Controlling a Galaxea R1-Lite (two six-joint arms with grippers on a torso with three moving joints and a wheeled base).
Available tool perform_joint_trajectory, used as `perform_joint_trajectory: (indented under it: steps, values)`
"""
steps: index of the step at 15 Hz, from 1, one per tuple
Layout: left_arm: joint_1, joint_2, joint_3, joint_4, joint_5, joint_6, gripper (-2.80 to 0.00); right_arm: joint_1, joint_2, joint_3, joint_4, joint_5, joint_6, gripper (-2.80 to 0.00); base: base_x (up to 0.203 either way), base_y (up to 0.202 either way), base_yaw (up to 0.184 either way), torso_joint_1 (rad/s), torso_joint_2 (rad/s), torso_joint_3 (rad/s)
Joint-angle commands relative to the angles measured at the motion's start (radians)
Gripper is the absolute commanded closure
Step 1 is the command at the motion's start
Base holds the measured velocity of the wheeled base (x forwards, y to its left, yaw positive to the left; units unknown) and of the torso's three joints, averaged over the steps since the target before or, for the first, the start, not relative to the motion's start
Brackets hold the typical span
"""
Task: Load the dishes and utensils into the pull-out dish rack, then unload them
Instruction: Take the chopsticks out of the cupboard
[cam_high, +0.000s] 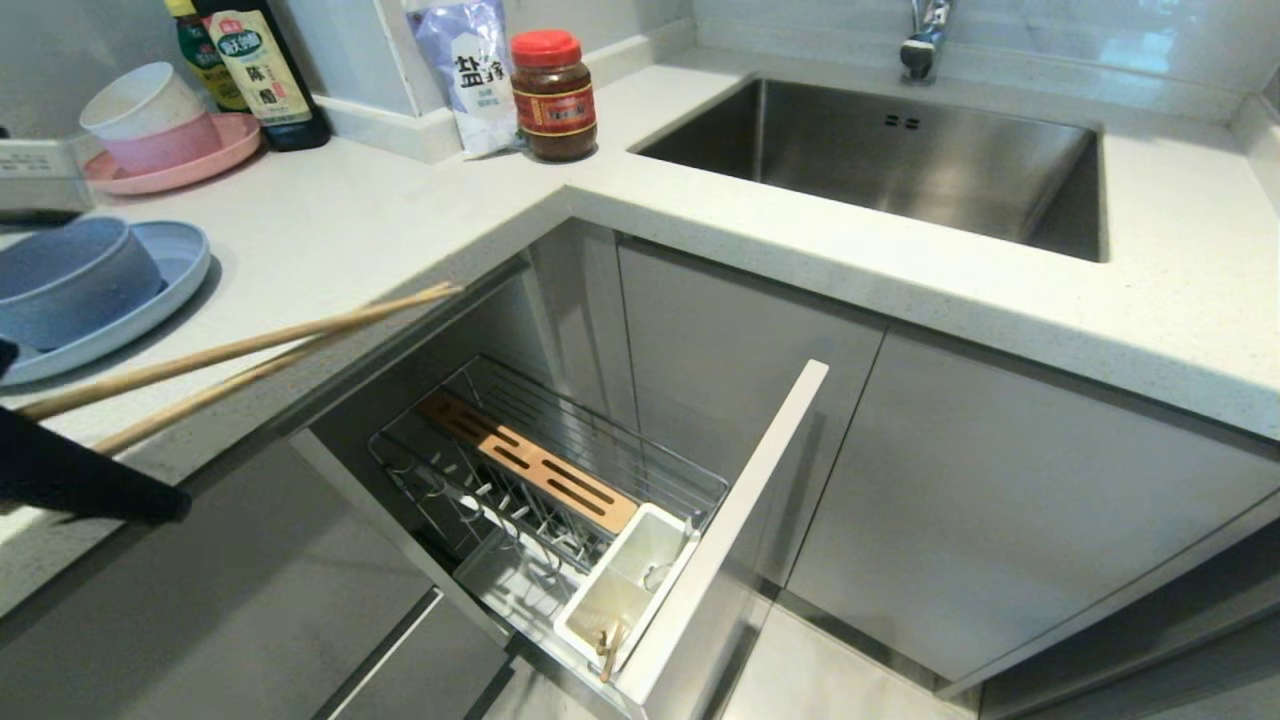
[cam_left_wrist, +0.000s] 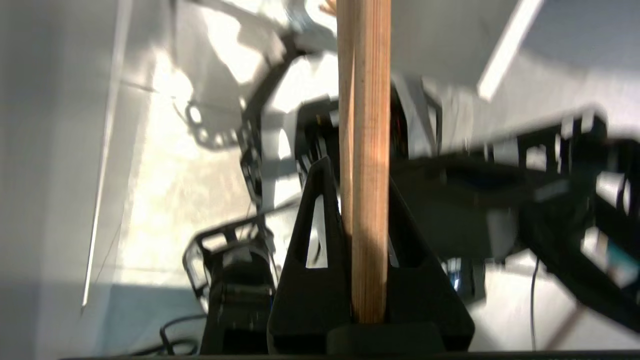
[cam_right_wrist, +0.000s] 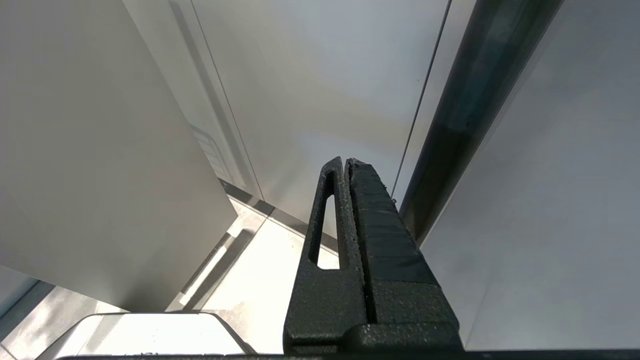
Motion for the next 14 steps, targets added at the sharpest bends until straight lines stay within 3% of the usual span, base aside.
perform_joint_trajectory:
  steps: [1, 6, 10, 14]
  values:
    - [0.076, -0.022, -0.002, -0.017, 0.021, -0.001, 0.0, 0.0, -0.004, 0.002, 0.0, 0.0, 0.0, 0.0, 0.0, 0.0, 0.0, 0.0, 0.0, 0.0]
    - [0.163, -0.053, 0.0, -0.071, 0.142, -0.002, 0.0, 0.0, -0.004, 0.002, 0.0, 0.0, 0.0, 0.0, 0.0, 0.0, 0.0, 0.0, 0.0, 0.0]
    - [0.287, -0.066, 0.0, -0.102, 0.199, -0.002, 0.0, 0.0, -0.004, 0.002, 0.0, 0.0, 0.0, 0.0, 0.0, 0.0, 0.0, 0.0, 0.0, 0.0]
    - [0.459, -0.09, 0.0, -0.161, 0.227, 0.025, 0.0, 0.0, -0.004, 0.002, 0.0, 0.0, 0.0, 0.0, 0.0, 0.0, 0.0, 0.0, 0.0, 0.0]
